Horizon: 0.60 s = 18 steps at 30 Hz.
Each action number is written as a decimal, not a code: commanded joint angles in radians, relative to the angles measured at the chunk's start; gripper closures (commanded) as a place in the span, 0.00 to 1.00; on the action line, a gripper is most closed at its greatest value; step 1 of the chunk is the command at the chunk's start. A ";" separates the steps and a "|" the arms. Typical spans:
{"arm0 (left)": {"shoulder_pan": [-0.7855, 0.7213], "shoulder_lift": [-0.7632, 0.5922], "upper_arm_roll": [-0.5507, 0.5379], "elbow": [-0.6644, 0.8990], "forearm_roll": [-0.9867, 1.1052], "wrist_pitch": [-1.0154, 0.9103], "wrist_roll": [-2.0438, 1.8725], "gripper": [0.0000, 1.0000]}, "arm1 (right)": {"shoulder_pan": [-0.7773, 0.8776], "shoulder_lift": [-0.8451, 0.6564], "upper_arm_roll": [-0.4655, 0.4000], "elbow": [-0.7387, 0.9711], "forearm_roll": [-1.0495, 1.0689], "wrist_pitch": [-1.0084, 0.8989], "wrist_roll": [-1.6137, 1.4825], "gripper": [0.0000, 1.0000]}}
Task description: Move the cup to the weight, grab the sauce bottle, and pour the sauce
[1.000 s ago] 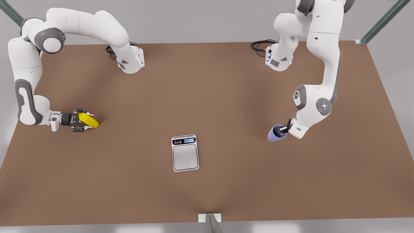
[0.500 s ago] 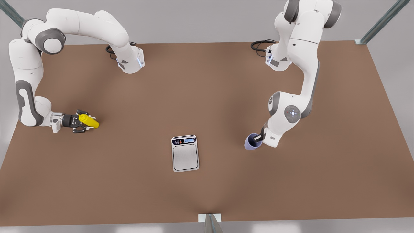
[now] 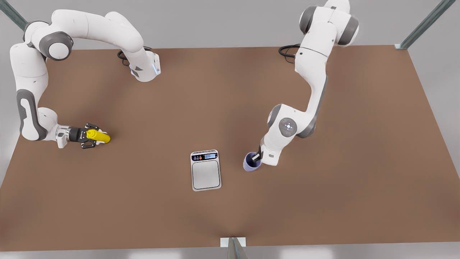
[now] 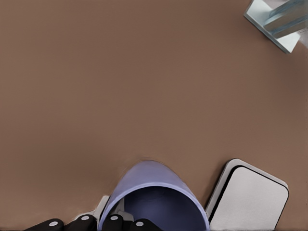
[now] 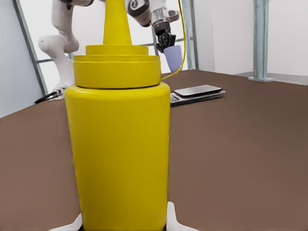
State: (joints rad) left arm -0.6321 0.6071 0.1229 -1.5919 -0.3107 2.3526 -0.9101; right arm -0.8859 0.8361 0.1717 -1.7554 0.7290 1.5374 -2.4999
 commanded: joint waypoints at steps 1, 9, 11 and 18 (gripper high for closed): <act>0.000 0.002 0.000 0.001 -0.054 0.002 0.002 0.79 | 0.001 0.000 0.000 0.001 0.003 -0.003 0.001 0.44; -0.044 0.114 -0.022 0.162 -0.059 0.007 -0.136 0.79 | 0.064 -0.123 0.040 0.191 0.004 -0.066 0.375 0.43; -0.064 0.149 -0.022 0.220 -0.061 0.010 -0.185 0.79 | 0.133 -0.138 0.038 0.289 -0.048 -0.062 0.512 0.43; -0.133 0.263 -0.029 0.357 -0.053 0.017 -0.308 0.79 | 0.318 -0.273 0.038 0.350 -0.184 0.087 0.843 0.43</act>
State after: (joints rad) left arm -0.7752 0.8755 0.0937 -1.2335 -0.3360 2.3692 -1.2207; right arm -0.5550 0.5551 0.2101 -1.4036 0.5303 1.6300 -1.6331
